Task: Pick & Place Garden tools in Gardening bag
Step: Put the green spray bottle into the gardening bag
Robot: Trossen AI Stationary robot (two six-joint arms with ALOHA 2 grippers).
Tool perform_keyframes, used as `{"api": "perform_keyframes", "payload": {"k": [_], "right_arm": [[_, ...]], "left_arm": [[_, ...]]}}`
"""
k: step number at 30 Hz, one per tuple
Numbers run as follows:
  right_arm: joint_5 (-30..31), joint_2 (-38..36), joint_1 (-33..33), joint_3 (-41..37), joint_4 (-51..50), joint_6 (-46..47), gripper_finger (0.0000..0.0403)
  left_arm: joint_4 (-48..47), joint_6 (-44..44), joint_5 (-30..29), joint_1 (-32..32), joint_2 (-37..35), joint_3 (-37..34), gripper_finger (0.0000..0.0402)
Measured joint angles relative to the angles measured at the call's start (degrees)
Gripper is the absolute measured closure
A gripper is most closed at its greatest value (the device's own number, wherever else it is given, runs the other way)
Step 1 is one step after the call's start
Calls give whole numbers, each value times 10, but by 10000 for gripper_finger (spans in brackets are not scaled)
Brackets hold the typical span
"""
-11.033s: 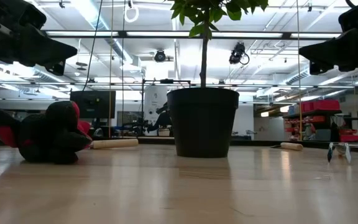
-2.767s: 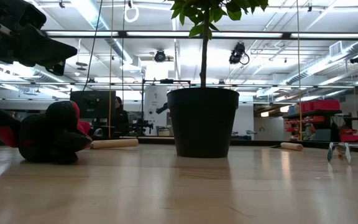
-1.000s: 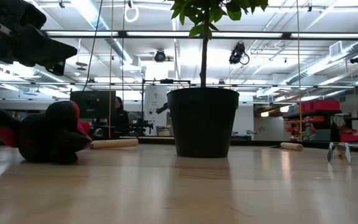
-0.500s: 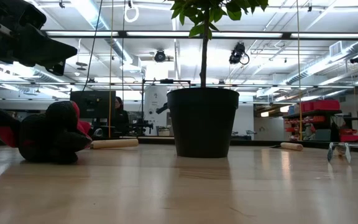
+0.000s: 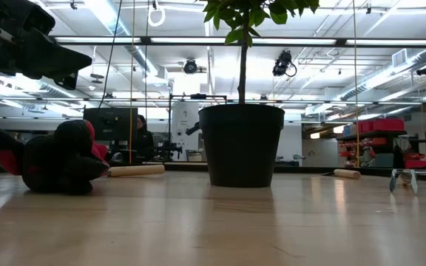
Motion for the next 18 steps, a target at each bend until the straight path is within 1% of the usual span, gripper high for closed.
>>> {"api": "perform_keyframes", "payload": {"k": [9, 15, 18], "right_arm": [[1, 0, 1, 0, 0, 0, 378], [37, 3, 1, 0, -1, -5, 378], [39, 7, 3, 0, -9, -24, 378]], "left_arm": [[0, 0, 0, 0, 0, 0, 378], [0, 0, 0, 0, 0, 0, 378], [0, 0, 0, 0, 0, 0, 378]]}}
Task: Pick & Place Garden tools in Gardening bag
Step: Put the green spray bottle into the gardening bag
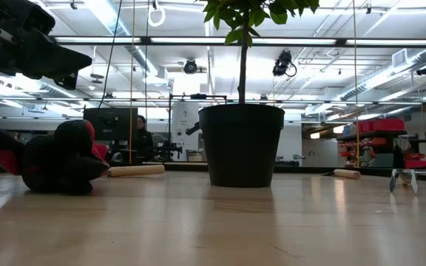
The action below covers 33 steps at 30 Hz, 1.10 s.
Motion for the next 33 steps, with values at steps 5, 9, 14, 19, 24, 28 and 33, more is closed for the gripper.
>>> {"api": "perform_keyframes", "payload": {"k": [5, 9, 14, 19, 24, 28, 33], "right_arm": [[-9, 11, 13, 0, -27, -71, 377], [-10, 21, 24, 0, -43, -133, 370], [-10, 37, 35, 0, -64, -216, 339], [-9, 53, 37, 0, -80, -278, 295], [1, 68, 38, 0, -93, -332, 251], [17, 78, 44, 0, -99, -409, 222], [26, 90, 53, 0, -106, -479, 197]], "left_arm": [[0, 0, 0, 0, 0, 0, 378], [0, 0, 0, 0, 0, 0, 378], [0, 0, 0, 0, 0, 0, 378], [0, 0, 0, 0, 0, 0, 378], [0, 0, 0, 0, 0, 0, 378], [0, 0, 0, 0, 0, 0, 378], [0, 0, 0, 0, 0, 0, 378]]}}
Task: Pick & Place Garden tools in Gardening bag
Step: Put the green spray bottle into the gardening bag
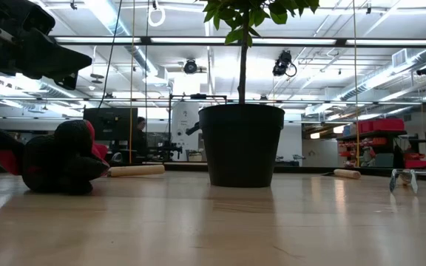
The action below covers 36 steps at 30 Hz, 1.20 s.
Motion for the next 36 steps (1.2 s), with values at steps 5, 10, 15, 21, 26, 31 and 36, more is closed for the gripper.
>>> {"api": "perform_keyframes", "payload": {"k": [5, 10, 15, 21, 26, 31, 36], "right_arm": [[0, 14, 9, 0, 0, -29, 185], [1, 32, 12, -1, 0, -47, 183], [23, 40, 14, -31, 13, -72, 183], [65, 41, 16, -73, 24, -90, 183], [49, 40, 16, -76, 34, -89, 183], [40, 40, 26, -76, 40, -90, 183], [39, 40, 39, -76, 42, -90, 183]], "left_arm": [[0, 0, 0, 0, 0, 0, 378], [0, 0, 0, 0, 0, 0, 378], [0, 0, 0, 0, 0, 0, 378], [0, 0, 0, 0, 0, 0, 378], [0, 0, 0, 0, 0, 0, 378], [0, 0, 0, 0, 0, 0, 378], [0, 0, 0, 0, 0, 0, 378]]}}
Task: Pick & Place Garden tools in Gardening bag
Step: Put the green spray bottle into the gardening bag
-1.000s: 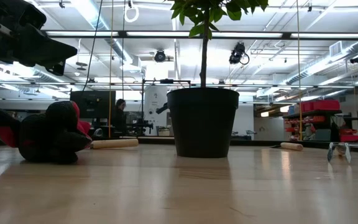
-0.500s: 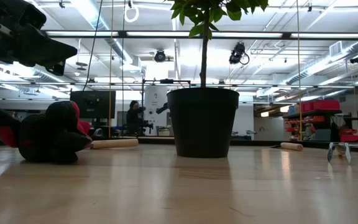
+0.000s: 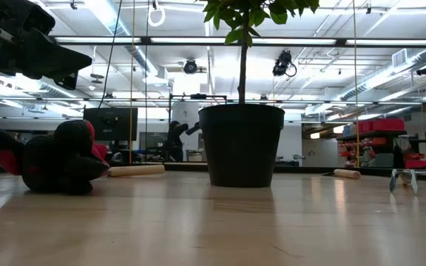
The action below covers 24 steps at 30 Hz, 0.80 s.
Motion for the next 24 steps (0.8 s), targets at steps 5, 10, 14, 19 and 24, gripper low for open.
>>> {"api": "perform_keyframes", "payload": {"k": [5, 10, 14, 19, 24], "right_arm": [[0, 0, 3, 0, 2, 1, 183], [-10, 2, 3, 0, 7, 2, 183], [-14, 11, 3, 0, 12, 3, 183], [-14, 22, 3, 0, 27, 3, 183], [-14, 27, 3, 0, 31, 3, 193]], "left_arm": [[0, 0, 0, 0, 0, 0, 378], [0, 0, 0, 0, 0, 0, 378], [0, 0, 0, 0, 0, 0, 379], [0, 0, 0, 0, 0, 0, 379], [0, 0, 0, 0, 0, 0, 378]]}}
